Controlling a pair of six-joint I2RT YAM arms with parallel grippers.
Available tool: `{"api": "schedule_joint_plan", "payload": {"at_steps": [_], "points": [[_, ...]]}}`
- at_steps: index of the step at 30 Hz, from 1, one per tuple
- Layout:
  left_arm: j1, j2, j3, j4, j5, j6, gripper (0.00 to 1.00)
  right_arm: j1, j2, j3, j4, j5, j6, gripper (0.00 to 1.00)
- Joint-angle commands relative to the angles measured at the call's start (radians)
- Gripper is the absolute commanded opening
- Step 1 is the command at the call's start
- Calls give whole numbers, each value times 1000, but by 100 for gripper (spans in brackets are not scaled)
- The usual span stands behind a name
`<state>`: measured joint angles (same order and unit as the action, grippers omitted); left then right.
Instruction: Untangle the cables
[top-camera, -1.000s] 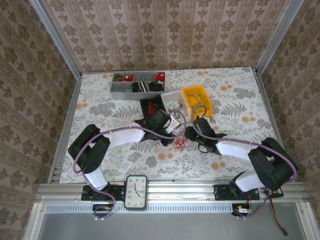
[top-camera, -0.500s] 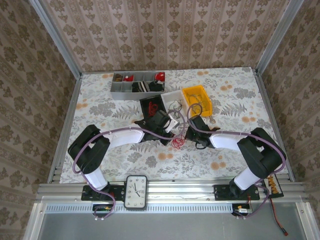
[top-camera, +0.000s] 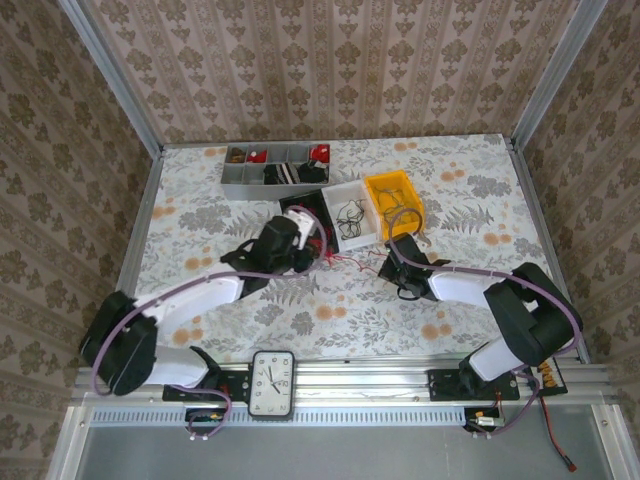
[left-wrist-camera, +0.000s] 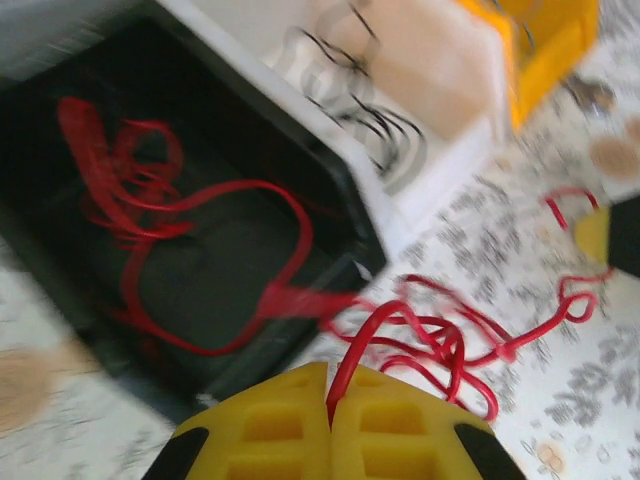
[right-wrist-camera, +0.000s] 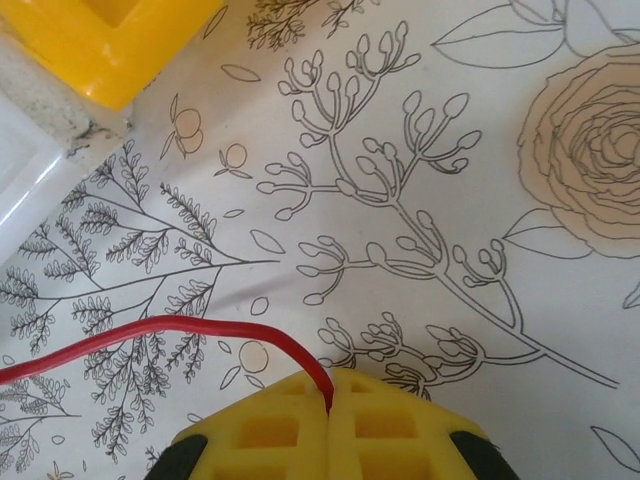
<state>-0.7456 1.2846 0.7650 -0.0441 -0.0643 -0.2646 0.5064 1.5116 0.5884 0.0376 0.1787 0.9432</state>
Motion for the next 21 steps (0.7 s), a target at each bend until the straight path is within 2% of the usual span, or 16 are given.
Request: {"api": "schedule_joint_plan", "payload": {"at_steps": [1,4,6,14,21], "points": [[95,-133,-37,16,-177,-108,0,-28,5,-50,-132,85,30,0],[223,-236,-69,-6,-231,-172,0,-34,8,-55,-133,84,40,0],[323,-288,-79,-18,-222,-191,0,-37,10,-57,-134,85,45,0],[624,-377,-72,-148,-225,-270,0,-43,9,-66,-124,77,59,0],[712,-383,-61,-180,-200,-275,0,-45,4,-70,-123,80,75,0]]}}
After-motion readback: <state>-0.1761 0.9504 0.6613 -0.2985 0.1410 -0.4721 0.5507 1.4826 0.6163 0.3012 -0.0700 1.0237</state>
